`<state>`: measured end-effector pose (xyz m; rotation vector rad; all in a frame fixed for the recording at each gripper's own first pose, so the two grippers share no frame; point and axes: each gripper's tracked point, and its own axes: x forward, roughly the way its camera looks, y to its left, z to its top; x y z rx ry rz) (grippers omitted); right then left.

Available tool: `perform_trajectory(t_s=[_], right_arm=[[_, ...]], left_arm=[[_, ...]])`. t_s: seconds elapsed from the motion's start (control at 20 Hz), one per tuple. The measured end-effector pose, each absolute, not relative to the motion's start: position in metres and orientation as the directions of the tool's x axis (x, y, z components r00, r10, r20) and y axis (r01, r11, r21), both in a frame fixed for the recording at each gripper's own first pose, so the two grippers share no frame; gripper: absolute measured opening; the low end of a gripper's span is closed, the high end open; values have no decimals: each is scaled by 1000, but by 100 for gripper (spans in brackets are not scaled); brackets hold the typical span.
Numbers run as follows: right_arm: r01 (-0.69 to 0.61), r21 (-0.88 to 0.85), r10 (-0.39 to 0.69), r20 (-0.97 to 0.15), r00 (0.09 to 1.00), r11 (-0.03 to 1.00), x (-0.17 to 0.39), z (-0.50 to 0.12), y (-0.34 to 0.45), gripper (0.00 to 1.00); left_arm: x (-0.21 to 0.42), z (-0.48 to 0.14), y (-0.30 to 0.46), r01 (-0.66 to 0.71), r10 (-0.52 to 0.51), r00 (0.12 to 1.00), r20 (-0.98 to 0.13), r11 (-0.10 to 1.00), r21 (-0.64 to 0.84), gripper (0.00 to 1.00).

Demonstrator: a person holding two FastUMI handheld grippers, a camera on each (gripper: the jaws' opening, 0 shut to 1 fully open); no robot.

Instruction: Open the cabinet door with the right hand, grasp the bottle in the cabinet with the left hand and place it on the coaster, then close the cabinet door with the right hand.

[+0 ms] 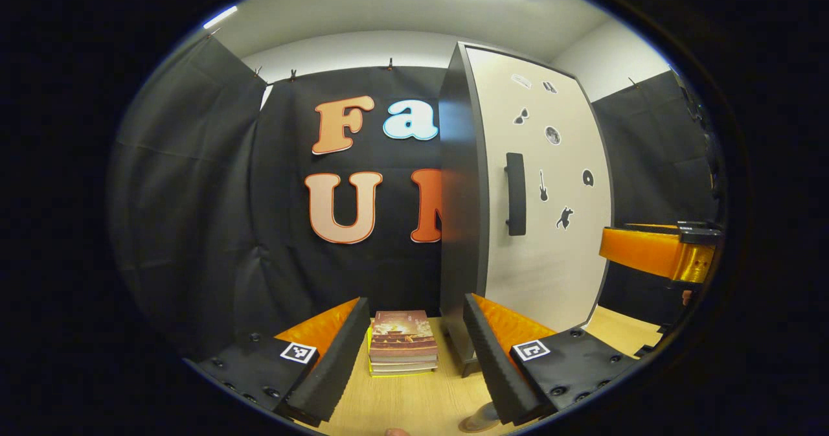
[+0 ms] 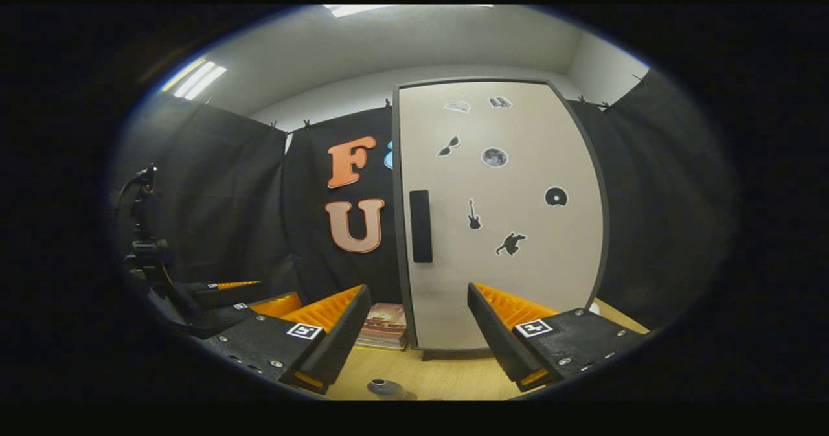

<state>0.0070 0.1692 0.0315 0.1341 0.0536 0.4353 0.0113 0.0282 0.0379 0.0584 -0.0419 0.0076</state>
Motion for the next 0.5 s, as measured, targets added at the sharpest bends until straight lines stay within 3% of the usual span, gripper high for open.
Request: perform_trajectory(t_s=[0.35,0.5], right_arm=[[-287,-26,288,21,957,958,-38,48,126,94],[-251,-19,251,24,968,968,-44,50,106,95]], left_arm=[[-5,53,24,33,-35,997,65,999,31,94],[-18,57,18,38,-38,997,69,999,9,94]])
